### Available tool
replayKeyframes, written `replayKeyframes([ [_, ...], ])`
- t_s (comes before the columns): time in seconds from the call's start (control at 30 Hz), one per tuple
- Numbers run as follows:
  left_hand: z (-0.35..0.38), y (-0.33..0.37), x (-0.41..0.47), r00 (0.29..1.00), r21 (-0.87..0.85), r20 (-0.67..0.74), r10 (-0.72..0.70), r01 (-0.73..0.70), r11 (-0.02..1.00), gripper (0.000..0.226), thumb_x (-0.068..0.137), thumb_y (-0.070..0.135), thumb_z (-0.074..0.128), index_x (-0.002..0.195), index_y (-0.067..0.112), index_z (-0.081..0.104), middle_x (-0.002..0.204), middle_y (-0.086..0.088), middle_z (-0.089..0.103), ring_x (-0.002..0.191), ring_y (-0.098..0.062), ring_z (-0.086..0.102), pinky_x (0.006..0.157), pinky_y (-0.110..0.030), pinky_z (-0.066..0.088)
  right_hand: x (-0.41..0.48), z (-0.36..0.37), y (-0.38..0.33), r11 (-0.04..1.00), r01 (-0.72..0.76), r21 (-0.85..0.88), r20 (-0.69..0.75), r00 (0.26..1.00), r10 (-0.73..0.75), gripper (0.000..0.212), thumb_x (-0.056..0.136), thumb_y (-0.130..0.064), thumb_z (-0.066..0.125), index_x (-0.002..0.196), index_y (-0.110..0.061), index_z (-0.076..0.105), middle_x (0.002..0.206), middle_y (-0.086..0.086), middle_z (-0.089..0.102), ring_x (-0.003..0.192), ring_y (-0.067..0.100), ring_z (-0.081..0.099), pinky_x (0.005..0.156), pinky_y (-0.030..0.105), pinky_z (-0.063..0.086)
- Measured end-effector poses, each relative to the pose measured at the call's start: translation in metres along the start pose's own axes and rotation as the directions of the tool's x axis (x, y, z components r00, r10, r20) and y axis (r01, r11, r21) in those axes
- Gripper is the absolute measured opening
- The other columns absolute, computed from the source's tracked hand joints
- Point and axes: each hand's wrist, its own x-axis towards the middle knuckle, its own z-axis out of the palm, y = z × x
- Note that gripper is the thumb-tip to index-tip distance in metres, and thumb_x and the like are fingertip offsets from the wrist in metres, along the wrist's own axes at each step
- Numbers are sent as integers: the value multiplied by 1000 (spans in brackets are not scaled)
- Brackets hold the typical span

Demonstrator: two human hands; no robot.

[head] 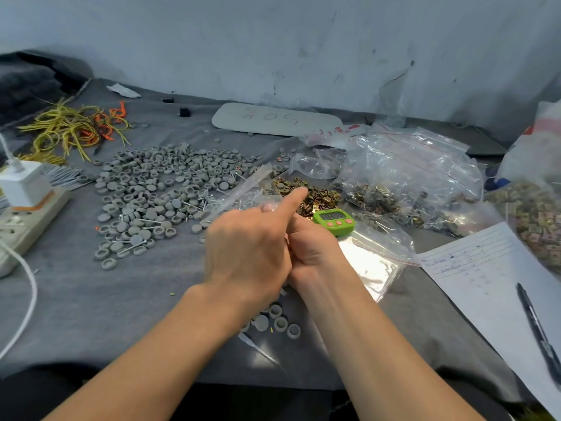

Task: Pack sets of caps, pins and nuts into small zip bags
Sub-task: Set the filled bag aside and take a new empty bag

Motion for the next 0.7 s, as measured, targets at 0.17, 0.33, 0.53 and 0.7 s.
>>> replayKeyframes([
  [0.17,-4,0,2,998,35,-33,-55,56,998,54,71,-2,65,120,18,77,49,-6,56,39,-27,51,54,-26,24,0,2,5,973,49,-224,-115,990,-76,22,91,-12,74,71,-13,65,73,6,55,73,22,53,69,38,43],
  [0.33,-5,-1,2,996,9,-18,-90,90,996,55,71,-3,67,121,16,77,50,-7,57,39,-28,52,53,-26,26,-2,3,2,889,35,-457,-90,992,-86,17,79,-30,73,70,-16,69,71,5,62,76,24,57,73,42,40],
  [0.53,-1,-2,0,995,9,20,-99,99,995,64,61,1,82,122,17,76,51,-6,60,40,-28,53,54,-26,25,-3,0,-8,844,54,-534,-8,998,-68,11,88,-20,66,92,-11,67,89,14,61,88,26,57,81,44,42],
  [0.7,-1,-3,1,997,-34,-1,-76,76,997,60,62,5,86,120,20,77,53,-6,62,41,-29,55,51,-25,29,-1,-5,-17,833,104,-544,50,995,-91,18,99,-4,52,86,-4,64,85,18,62,88,30,56,84,44,43],
])
